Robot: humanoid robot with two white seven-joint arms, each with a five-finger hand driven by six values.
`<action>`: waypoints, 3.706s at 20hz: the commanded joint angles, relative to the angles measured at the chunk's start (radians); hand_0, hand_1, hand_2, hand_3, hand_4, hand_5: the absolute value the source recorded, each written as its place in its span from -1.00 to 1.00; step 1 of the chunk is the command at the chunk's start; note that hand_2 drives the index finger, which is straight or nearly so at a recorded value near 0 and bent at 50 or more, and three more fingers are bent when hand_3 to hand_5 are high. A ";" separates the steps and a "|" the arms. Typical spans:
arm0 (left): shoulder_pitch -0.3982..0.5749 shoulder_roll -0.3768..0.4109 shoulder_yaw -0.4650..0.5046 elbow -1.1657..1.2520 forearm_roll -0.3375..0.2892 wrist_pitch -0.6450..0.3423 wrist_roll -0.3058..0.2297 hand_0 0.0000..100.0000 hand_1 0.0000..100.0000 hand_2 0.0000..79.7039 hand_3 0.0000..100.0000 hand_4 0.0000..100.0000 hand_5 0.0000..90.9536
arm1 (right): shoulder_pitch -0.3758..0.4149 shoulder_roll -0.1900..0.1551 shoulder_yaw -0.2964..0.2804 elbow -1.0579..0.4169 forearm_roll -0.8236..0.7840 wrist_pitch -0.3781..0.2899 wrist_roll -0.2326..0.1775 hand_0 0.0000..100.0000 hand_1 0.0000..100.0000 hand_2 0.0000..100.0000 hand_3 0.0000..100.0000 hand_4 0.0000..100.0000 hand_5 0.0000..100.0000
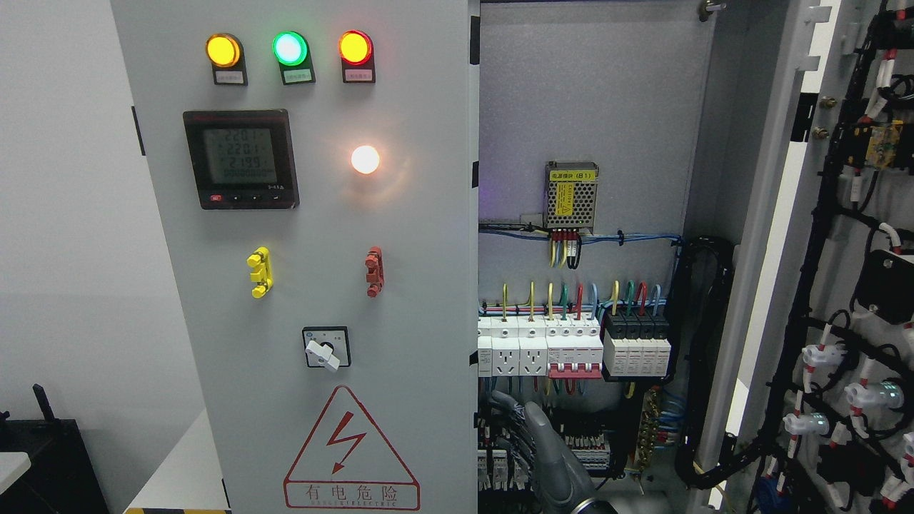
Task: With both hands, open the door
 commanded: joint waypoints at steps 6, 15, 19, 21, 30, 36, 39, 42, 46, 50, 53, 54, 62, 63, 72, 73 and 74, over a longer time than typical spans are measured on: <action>0.001 0.000 0.000 0.034 0.002 0.000 0.000 -1.00 -1.00 -1.00 -1.00 -0.93 -1.00 | -0.022 -0.002 0.031 0.035 -0.001 0.001 0.001 -1.00 -1.00 -1.00 -1.00 -1.00 -1.00; 0.001 0.000 0.000 0.034 0.000 0.000 0.000 -1.00 -1.00 -1.00 -1.00 -0.93 -1.00 | -0.042 -0.002 0.050 0.032 -0.024 0.001 0.002 -1.00 -1.00 -1.00 -1.00 -1.00 -1.00; 0.001 0.000 0.000 0.034 0.000 0.000 0.000 -1.00 -1.00 -1.00 -1.00 -0.93 -1.00 | -0.050 -0.002 0.054 0.033 -0.024 0.001 0.025 -1.00 -1.00 -1.00 -1.00 -1.00 -1.00; -0.001 0.000 0.000 0.034 0.000 0.000 0.000 -1.00 -1.00 -1.00 -1.00 -0.93 -1.00 | -0.056 -0.002 0.060 0.036 -0.024 0.001 0.025 -1.00 -1.00 -1.00 -1.00 -1.00 -1.00; -0.001 0.000 0.000 0.034 0.000 0.000 0.000 -1.00 -1.00 -1.00 -1.00 -0.94 -1.00 | -0.088 -0.003 0.060 0.085 -0.024 0.001 0.027 -1.00 -1.00 -1.00 -1.00 -1.00 -1.00; -0.001 0.000 0.000 0.034 0.000 0.000 0.000 -1.00 -1.00 -1.00 -1.00 -0.93 -1.00 | -0.097 -0.003 0.060 0.088 -0.025 0.001 0.028 -1.00 -1.00 -1.00 -1.00 -1.00 -1.00; 0.001 0.000 0.000 0.034 0.000 0.000 0.000 -1.00 -1.00 -1.00 -1.00 -0.94 -1.00 | -0.099 -0.003 0.060 0.096 -0.034 0.001 0.038 -1.00 -1.00 -1.00 -1.00 -1.00 -1.00; 0.001 0.000 0.000 0.034 0.000 0.000 0.000 -1.00 -1.00 -1.00 -1.00 -0.94 -1.00 | -0.099 -0.012 0.063 0.096 -0.068 0.001 0.039 -1.00 -1.00 -1.00 -1.00 -1.00 -1.00; -0.001 0.000 0.000 0.034 0.000 0.000 0.000 -1.00 -1.00 -1.00 -1.00 -0.94 -1.00 | -0.105 -0.025 0.070 0.095 -0.074 0.001 0.048 -1.00 -1.00 -1.00 -1.00 -1.00 -1.00; -0.001 0.000 0.000 0.034 0.000 0.000 0.000 -1.00 -1.00 -1.00 -1.00 -0.94 -1.00 | -0.107 -0.031 0.071 0.096 -0.074 0.001 0.081 -1.00 -1.00 -1.00 -1.00 -1.00 -1.00; -0.001 0.000 0.000 0.034 0.000 0.000 0.000 -1.00 -1.00 -1.00 -1.00 -0.94 -1.00 | -0.114 -0.031 0.070 0.101 -0.074 0.001 0.087 -1.00 -1.00 -1.00 -1.00 -1.00 -1.00; -0.001 0.000 0.000 0.034 0.002 0.000 0.000 -1.00 -1.00 -1.00 -1.00 -0.93 -1.00 | -0.116 -0.031 0.070 0.105 -0.076 0.001 0.090 -1.00 -1.00 -1.00 -1.00 -1.00 -1.00; 0.001 0.000 0.000 0.034 0.002 0.000 0.000 -1.00 -1.00 -1.00 -1.00 -0.94 -1.00 | -0.128 -0.032 0.070 0.122 -0.076 -0.001 0.091 -1.00 -1.00 -1.00 -1.00 -1.00 -1.00; -0.001 0.000 0.000 0.034 0.000 0.000 0.000 -1.00 -1.00 -1.00 -1.00 -0.94 -1.00 | -0.128 -0.032 0.070 0.122 -0.076 -0.001 0.091 -1.00 -1.00 -1.00 -1.00 -1.00 -1.00; -0.001 0.000 0.000 0.034 0.000 0.000 0.000 -1.00 -1.00 -1.00 -1.00 -0.94 -1.00 | -0.136 -0.032 0.067 0.130 -0.077 -0.001 0.127 -1.00 -1.00 -1.00 -1.00 -1.00 -1.00; 0.001 0.000 0.000 0.034 0.002 0.000 0.000 -1.00 -1.00 -1.00 -1.00 -0.94 -1.00 | -0.137 -0.032 0.067 0.134 -0.077 -0.001 0.127 -1.00 -1.00 -1.00 -1.00 -1.00 -1.00; 0.001 0.000 0.000 0.034 0.000 0.000 0.000 -1.00 -1.00 -1.00 -1.00 -0.93 -1.00 | -0.139 -0.032 0.067 0.139 -0.077 -0.001 0.128 -1.00 -1.00 -1.00 -1.00 -1.00 -1.00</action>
